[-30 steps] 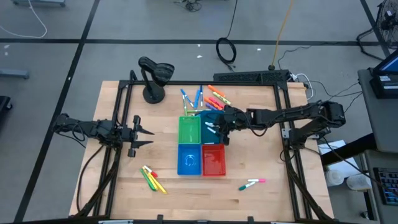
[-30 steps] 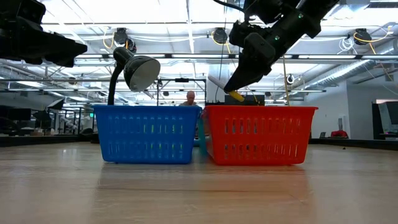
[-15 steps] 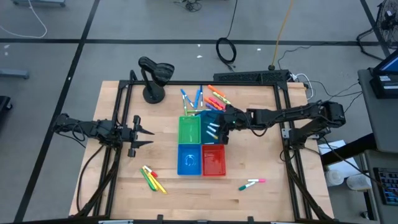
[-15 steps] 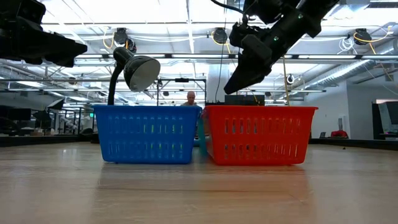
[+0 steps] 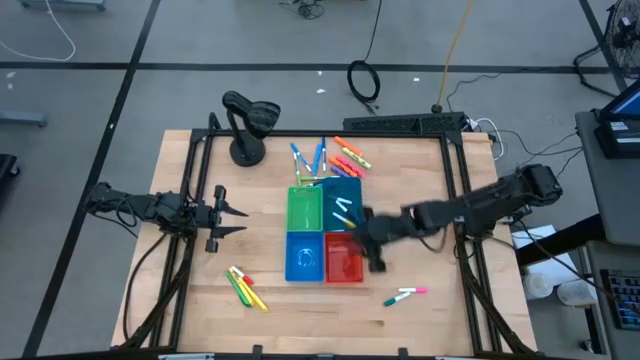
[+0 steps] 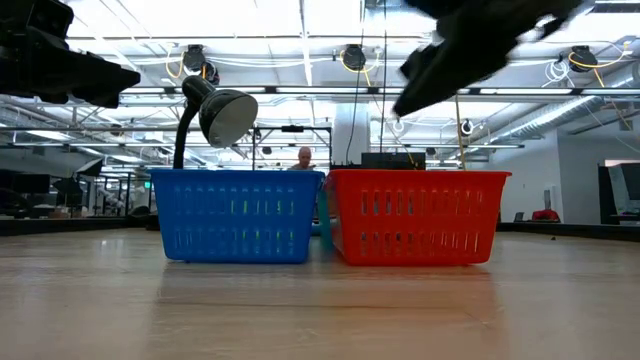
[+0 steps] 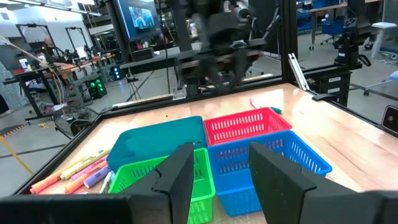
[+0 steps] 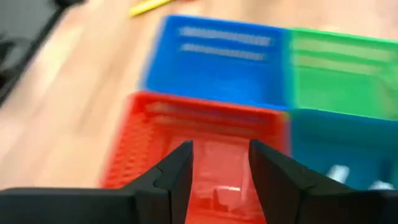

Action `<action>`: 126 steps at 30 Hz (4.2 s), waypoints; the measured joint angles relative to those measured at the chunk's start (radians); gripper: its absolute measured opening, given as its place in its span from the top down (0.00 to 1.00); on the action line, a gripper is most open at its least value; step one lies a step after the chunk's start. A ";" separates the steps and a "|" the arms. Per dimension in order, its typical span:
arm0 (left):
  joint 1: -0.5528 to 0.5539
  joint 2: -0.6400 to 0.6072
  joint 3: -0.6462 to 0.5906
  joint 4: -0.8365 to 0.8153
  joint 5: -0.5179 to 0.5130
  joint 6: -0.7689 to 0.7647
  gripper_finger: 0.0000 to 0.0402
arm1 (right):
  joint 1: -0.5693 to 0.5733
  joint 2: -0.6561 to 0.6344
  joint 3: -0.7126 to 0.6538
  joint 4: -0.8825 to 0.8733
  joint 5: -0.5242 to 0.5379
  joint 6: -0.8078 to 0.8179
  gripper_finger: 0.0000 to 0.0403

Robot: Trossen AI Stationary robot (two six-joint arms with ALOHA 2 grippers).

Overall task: Pick & Place Markers
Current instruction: Put the pink highlighter pen into the blue bin

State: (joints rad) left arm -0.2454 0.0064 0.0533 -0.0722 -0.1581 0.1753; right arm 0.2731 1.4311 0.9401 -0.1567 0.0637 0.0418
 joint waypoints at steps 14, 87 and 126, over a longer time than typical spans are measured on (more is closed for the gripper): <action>0.000 0.000 0.000 0.000 0.000 0.000 0.60 | 0.556 0.016 0.002 -0.407 0.237 0.585 0.65; 0.000 0.000 0.000 -0.001 0.000 0.000 0.60 | 0.596 0.088 -0.241 -0.363 0.202 0.829 0.93; 0.000 0.000 0.000 0.000 0.000 0.000 0.60 | 0.479 0.065 -0.243 0.359 0.323 0.254 0.93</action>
State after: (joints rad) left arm -0.2454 0.0063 0.0532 -0.0723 -0.1581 0.1753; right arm 0.7518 1.4960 0.6975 0.2023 0.3870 0.2958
